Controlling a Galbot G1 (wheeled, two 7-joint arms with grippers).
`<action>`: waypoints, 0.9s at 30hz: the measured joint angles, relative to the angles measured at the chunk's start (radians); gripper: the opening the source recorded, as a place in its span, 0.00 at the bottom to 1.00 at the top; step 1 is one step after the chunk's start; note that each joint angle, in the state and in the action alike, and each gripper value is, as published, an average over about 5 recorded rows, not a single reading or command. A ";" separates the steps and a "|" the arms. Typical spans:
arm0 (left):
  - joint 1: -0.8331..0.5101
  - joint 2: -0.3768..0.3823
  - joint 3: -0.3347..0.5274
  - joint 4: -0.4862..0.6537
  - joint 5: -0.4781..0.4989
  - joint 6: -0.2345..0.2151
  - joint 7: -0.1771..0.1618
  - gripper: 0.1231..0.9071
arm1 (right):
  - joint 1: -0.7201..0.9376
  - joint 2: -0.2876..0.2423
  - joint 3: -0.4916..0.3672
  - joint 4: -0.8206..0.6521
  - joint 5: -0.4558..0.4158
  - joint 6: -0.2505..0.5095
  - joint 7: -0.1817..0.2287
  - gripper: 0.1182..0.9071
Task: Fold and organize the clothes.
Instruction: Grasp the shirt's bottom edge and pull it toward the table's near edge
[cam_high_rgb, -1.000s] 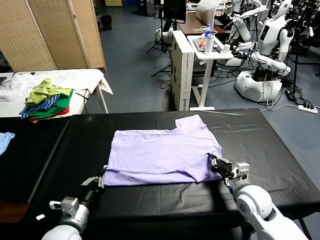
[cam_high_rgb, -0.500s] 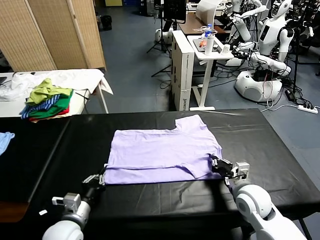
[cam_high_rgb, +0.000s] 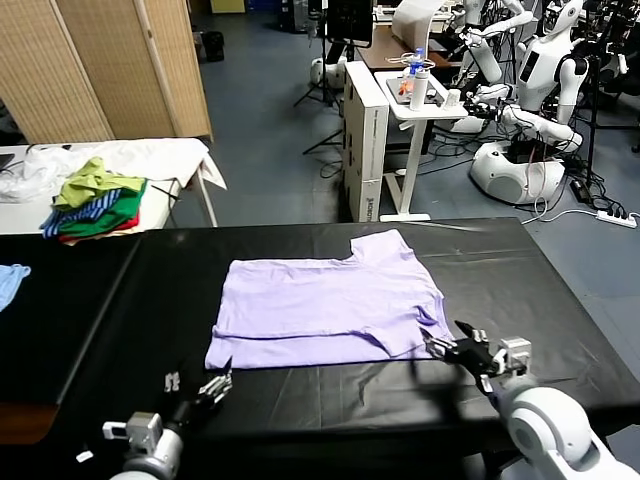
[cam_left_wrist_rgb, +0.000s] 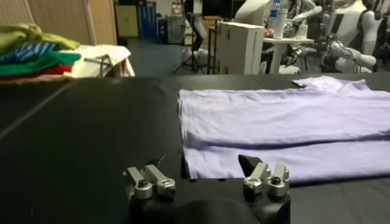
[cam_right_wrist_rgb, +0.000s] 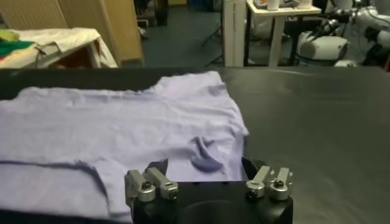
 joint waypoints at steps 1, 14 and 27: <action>0.001 -0.002 0.000 0.003 0.000 0.000 0.000 0.92 | -0.006 0.002 0.003 0.001 0.000 0.000 -0.001 0.68; 0.005 -0.014 -0.001 0.027 0.000 -0.001 -0.001 0.57 | -0.062 0.021 0.023 -0.010 -0.008 0.008 -0.013 0.38; 0.035 -0.032 -0.003 0.007 0.013 -0.003 -0.005 0.03 | -0.113 0.010 0.026 0.041 -0.008 -0.005 0.023 0.06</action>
